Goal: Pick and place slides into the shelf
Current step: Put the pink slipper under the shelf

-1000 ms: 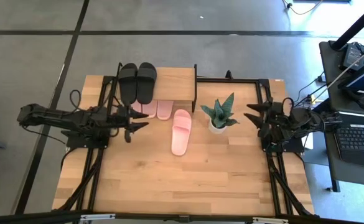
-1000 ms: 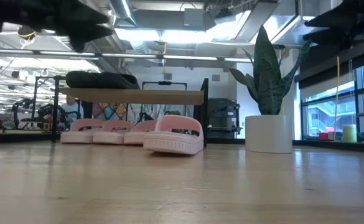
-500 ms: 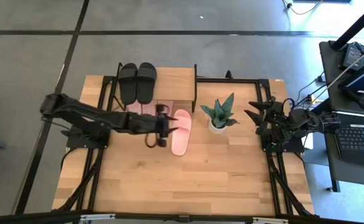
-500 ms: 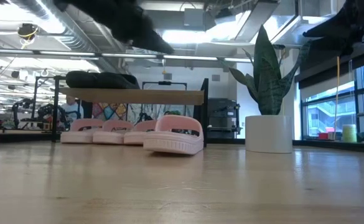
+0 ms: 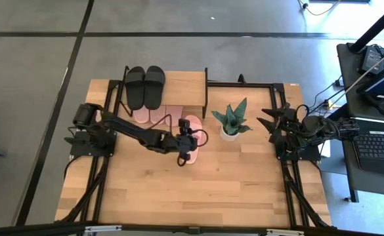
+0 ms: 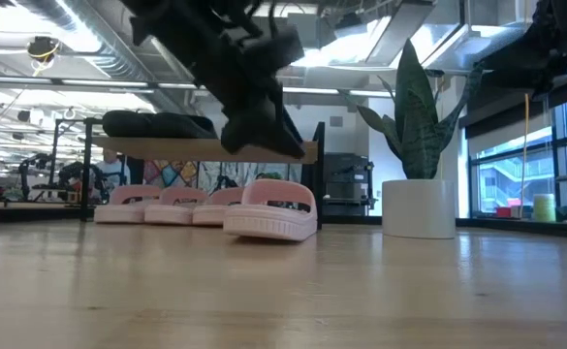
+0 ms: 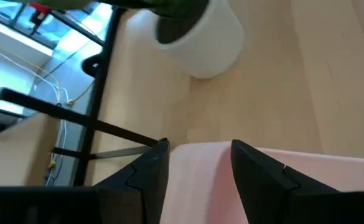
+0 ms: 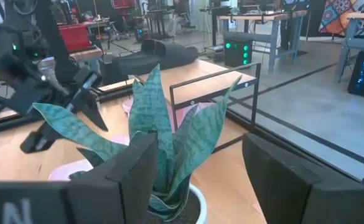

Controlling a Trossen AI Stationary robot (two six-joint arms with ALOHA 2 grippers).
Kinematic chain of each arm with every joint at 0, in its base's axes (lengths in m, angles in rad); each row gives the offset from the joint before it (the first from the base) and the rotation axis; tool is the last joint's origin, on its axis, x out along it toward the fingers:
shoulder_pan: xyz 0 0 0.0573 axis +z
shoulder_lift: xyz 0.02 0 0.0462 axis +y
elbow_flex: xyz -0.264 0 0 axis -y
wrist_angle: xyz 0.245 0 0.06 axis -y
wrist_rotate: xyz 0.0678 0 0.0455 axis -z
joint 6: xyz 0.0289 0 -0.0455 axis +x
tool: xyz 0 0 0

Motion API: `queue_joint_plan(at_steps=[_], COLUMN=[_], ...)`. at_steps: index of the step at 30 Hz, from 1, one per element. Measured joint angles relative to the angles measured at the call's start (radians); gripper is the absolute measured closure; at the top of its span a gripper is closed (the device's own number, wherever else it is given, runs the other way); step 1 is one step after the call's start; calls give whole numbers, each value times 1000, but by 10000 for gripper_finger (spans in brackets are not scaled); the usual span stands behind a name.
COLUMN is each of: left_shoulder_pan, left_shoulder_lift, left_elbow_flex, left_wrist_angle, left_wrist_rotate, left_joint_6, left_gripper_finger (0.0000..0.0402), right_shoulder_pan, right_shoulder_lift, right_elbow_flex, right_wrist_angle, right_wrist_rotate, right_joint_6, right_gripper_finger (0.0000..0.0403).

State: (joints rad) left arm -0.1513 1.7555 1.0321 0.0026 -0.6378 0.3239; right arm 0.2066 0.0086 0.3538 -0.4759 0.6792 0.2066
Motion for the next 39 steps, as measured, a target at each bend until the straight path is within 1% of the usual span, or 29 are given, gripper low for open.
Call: queue_joint_plan(at_steps=[2,4,7,10,12,13,14,16,19,23,26,31,32,34,39], left_shoulder_pan=[0,-6,-15,-22,-24,-30,-38,-60,-95,-107,-107,-88,-91,-93,-92], left_shoulder_lift=[25,29,28,11,7,2,-1,-1,-1,22,37,69,71,86,124], left_elbow_flex=[15,20,24,24,45,55,66,81,80,80,79,79,75,80,78], left_wrist_angle=[-18,-41,-101,-185,-247,-294,-334,-335,-345,-340,-339,-328,-342,-310,-313], left_wrist_rotate=[17,86,257,433,514,534,536,532,474,474,431,453,454,457,452], left_joint_6=[-4,-4,-7,-60,-109,-127,-137,-129,-126,-142,-170,-187,-187,-190,-192], left_gripper_finger=[239,239,239,239,239,239,239,239,239,239,239,239,239,239,239], right_shoulder_pan=[0,0,0,0,0,0,0,0,0,0,0,0,0,0,0], right_shoulder_lift=[0,0,0,0,0,0,0,1,1,1,1,1,1,1,2], right_elbow_flex=[0,0,0,0,0,-1,-1,-1,-1,-1,-1,-1,-1,-1,-1], right_wrist_angle=[0,0,0,-1,-1,-1,-2,-5,-6,-8,-8,-8,-9,-8,-9], right_wrist_rotate=[0,0,0,0,0,0,0,0,0,0,0,0,0,0,-1], right_joint_6=[0,0,1,1,0,0,1,0,1,1,0,-1,-1,0,-2], right_gripper_finger=[169,169,169,169,169,169,169,169,169,169,169,169,169,169,169])
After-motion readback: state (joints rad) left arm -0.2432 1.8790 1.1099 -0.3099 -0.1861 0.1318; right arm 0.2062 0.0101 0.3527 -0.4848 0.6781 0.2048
